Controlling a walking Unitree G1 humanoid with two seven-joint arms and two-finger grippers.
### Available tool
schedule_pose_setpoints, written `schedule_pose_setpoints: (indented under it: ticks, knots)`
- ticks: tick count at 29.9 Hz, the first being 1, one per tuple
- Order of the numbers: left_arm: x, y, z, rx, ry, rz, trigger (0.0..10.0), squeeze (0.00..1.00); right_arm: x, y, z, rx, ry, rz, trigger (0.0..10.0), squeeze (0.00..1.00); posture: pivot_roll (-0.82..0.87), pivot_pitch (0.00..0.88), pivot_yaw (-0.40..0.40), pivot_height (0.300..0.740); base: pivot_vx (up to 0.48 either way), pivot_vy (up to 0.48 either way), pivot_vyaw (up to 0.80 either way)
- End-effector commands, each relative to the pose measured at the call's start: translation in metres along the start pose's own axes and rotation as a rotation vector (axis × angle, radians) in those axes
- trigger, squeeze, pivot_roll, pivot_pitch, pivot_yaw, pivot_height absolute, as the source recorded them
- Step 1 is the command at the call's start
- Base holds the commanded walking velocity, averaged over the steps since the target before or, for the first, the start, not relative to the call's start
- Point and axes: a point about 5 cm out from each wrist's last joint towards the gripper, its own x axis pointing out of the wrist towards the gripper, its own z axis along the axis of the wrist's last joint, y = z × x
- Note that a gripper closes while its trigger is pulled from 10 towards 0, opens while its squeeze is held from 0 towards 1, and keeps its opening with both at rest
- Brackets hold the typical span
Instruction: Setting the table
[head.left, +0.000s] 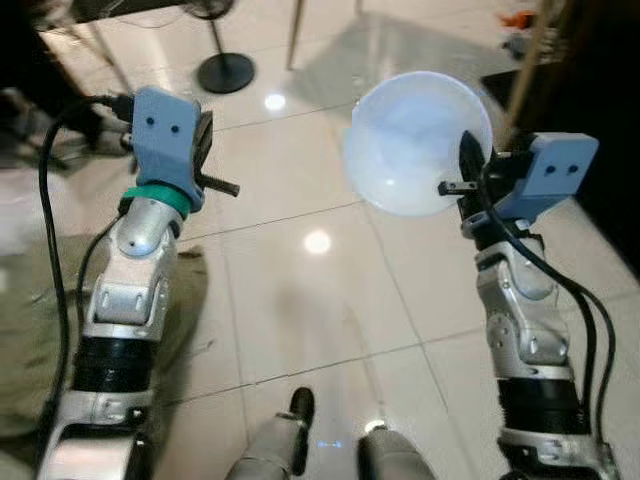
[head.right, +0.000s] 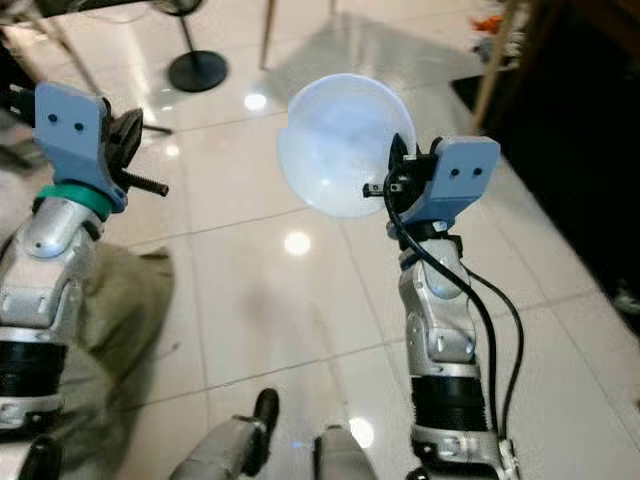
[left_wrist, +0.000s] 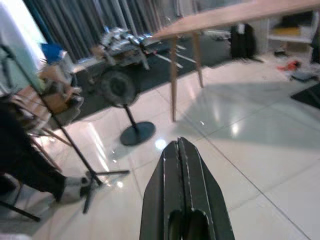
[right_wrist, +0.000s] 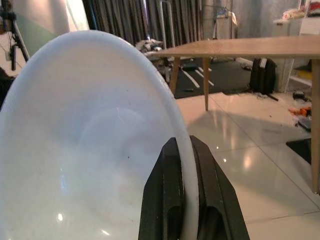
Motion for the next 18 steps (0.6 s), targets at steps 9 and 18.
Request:
schedule_pose_setpoints:
  ticks: [9, 18]
  knots:
    - [-0.0006, 0.0013, -0.0017, -0.004, 0.001, 0.007, 10.0, 0.0, -0.0019, 0.0039, 0.0, 0.022, -0.01, 0.011, 10.0, 0.0, -0.04, 0.146, 0.11, 0.74, 0.465, 0.0, 0.0]
    - [0.0001, -0.0011, -0.0004, -0.007, -0.009, -0.004, 10.0, 0.0, -0.0025, 0.004, 0.0014, 0.012, -0.02, 0.015, 10.0, 0.0, -0.04, 0.148, 0.11, 0.74, 0.465, 0.0, 0.0]
